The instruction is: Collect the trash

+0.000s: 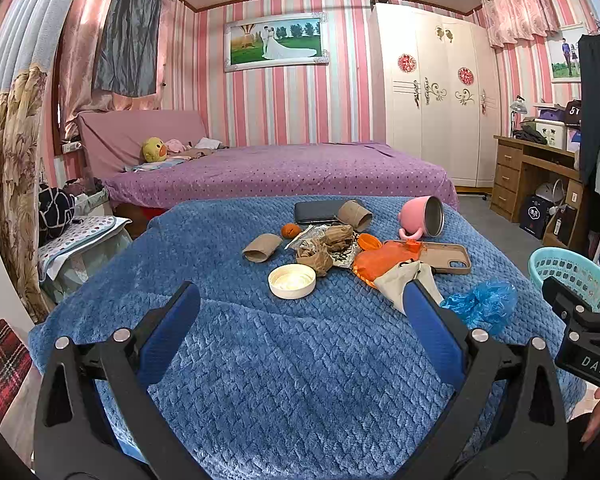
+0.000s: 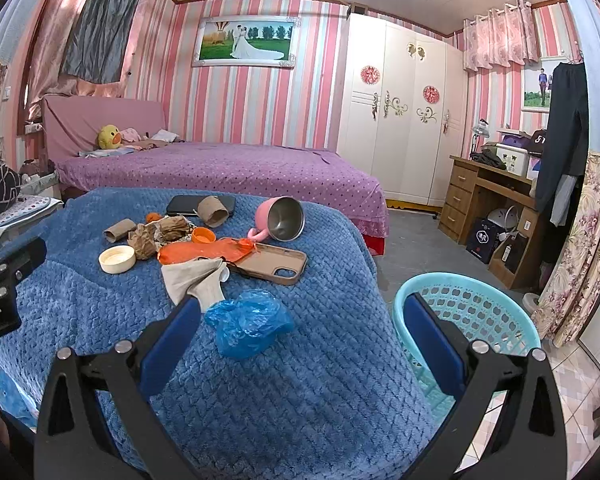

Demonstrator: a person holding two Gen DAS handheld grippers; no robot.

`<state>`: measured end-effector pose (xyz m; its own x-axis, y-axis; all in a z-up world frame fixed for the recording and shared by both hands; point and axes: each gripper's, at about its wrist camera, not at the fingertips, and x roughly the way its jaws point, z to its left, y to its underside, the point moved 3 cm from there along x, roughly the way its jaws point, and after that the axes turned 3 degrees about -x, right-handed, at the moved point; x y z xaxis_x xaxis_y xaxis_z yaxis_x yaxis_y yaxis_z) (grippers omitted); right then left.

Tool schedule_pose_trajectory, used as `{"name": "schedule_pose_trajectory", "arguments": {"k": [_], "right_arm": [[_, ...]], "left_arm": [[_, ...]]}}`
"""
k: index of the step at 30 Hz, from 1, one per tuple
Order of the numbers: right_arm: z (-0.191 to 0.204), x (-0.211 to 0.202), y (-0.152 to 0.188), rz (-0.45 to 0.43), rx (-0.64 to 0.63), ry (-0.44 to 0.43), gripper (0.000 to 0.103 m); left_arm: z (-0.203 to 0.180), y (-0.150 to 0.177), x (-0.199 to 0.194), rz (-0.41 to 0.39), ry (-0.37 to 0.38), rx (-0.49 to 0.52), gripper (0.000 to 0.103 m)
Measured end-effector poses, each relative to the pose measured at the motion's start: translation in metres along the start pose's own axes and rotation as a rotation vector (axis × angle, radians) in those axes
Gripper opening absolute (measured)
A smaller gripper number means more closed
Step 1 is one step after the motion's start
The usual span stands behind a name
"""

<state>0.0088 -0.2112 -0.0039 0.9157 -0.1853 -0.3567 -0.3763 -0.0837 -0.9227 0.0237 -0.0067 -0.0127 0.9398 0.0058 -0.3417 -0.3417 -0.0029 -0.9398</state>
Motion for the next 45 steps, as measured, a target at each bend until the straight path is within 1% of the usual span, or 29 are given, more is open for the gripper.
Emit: {"name": "schedule_pose_trajectory", "arguments": {"k": [26, 36, 45], "right_arm": [[0.000, 0.001, 0.000, 0.012, 0.002, 0.005, 0.099], [-0.002, 0.002, 0.000, 0.012, 0.005, 0.005, 0.099], [-0.002, 0.001, 0.002, 0.007, 0.006, 0.004, 0.099]], "left_arm": [[-0.005, 0.007, 0.006, 0.011, 0.003, -0.002, 0.098], [0.001, 0.003, 0.006, 0.022, 0.001, -0.011, 0.098], [0.009, 0.003, 0.007, 0.044, -0.009, -0.039, 0.098]]}}
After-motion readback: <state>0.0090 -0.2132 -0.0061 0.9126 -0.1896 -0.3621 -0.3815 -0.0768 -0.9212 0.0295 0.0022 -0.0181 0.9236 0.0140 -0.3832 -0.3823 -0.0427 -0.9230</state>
